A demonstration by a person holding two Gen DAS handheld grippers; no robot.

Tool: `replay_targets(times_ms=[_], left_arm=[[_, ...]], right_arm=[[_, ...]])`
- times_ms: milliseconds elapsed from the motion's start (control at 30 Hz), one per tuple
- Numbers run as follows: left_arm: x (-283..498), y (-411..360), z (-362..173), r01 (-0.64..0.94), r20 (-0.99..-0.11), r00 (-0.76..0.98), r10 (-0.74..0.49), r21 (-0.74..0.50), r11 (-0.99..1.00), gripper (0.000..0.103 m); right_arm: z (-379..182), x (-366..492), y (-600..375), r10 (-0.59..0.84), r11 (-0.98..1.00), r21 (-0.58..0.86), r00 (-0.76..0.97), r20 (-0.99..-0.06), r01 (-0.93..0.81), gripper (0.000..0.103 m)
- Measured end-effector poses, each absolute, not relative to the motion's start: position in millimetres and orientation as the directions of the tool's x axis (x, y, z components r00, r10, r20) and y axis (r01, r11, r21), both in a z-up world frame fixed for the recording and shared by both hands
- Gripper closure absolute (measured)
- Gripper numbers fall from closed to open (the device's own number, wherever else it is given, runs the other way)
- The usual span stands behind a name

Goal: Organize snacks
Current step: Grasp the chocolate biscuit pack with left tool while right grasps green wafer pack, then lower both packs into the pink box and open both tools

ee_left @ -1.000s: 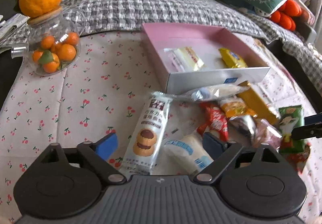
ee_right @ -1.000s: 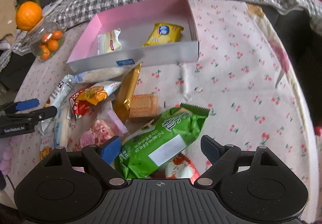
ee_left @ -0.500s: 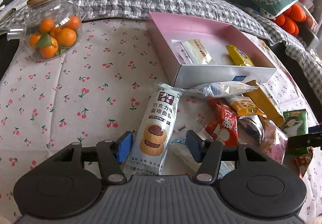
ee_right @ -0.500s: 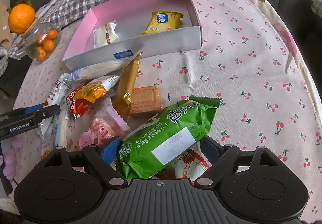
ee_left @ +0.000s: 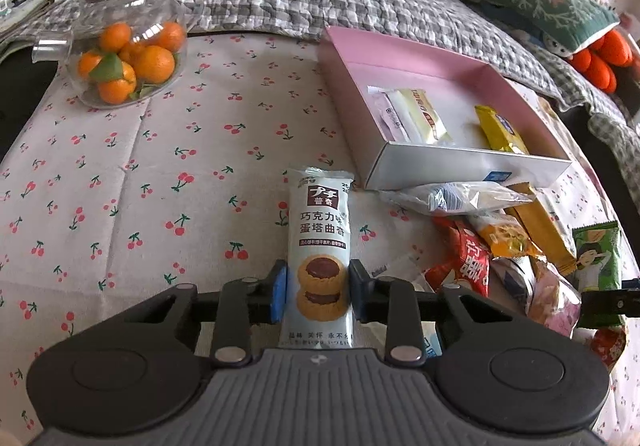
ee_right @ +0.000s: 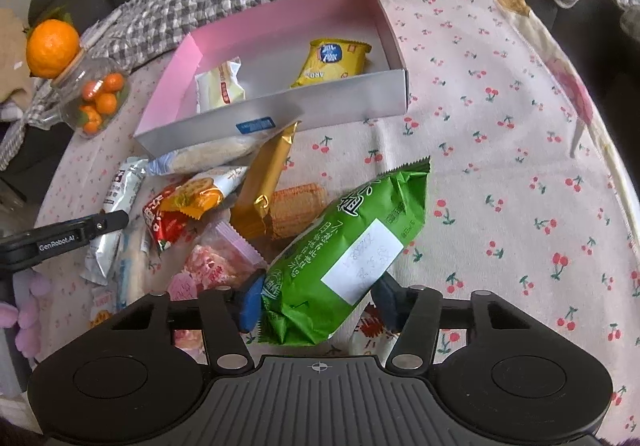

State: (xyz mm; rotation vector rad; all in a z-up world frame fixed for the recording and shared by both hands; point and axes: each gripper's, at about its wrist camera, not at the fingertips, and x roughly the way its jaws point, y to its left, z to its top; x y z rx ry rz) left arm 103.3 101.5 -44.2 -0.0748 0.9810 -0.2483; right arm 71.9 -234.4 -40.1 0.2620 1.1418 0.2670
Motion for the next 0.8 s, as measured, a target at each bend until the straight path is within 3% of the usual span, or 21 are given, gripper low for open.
replay_targets(times_ms=[800], left_arm=[[102, 106, -8, 0.101, -0.77, 0.567, -0.292, -0.286, 0.953, 0.075]], right_arm=[[-6, 78, -253, 0.363, 0.916, 0.4, 0.491, -0.792, -0.031, 0.053]])
